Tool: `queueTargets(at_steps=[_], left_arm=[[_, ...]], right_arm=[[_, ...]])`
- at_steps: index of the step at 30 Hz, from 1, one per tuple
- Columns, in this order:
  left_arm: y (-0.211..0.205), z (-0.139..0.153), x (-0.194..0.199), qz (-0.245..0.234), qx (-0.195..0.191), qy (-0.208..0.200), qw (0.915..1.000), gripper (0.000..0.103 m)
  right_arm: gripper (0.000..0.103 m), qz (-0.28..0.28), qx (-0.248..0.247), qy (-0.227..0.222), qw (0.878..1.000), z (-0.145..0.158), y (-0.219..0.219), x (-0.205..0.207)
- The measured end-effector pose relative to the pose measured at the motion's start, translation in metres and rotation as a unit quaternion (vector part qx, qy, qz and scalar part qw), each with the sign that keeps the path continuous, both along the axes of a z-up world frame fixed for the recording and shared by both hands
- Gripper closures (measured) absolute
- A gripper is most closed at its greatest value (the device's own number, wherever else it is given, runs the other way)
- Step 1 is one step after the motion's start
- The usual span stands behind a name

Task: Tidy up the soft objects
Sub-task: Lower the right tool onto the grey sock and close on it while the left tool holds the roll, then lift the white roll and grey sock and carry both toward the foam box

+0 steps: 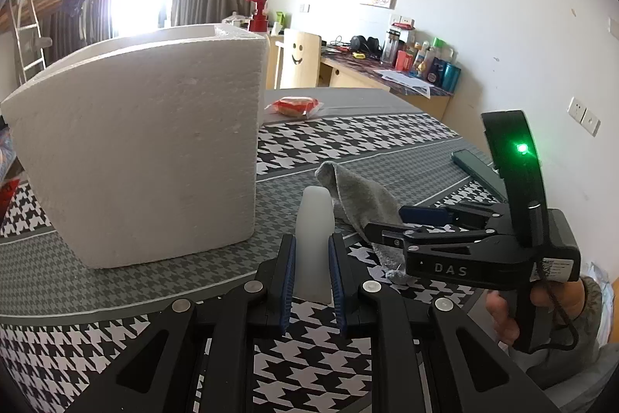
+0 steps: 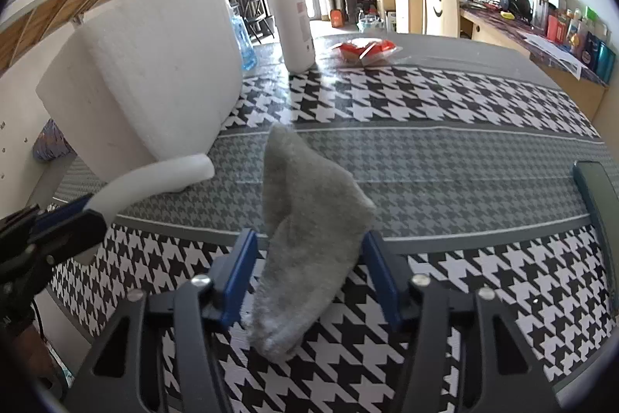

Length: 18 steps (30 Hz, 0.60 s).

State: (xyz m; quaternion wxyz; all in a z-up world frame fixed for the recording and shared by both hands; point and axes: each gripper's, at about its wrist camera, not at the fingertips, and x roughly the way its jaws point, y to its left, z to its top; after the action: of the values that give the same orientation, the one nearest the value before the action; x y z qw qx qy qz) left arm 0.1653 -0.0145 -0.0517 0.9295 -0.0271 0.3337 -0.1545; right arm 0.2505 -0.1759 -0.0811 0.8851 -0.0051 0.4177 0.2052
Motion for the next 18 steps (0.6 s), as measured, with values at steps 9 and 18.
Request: queueTargets(at_steps=[9,18], left_arm=[[0.001,0.0,0.0,-0.001,0.001,0.002,1.0,0.085],[-0.001,0.007,-0.003,-0.002,0.002,-0.01,0.9999,0.085]], right_arm=[[0.073,-0.007,-0.022,0.005,1.0,-0.004,0.004,-0.003],[0.089,0.003,0.002,-0.021,1.0,0.015,0.0,-0.013]])
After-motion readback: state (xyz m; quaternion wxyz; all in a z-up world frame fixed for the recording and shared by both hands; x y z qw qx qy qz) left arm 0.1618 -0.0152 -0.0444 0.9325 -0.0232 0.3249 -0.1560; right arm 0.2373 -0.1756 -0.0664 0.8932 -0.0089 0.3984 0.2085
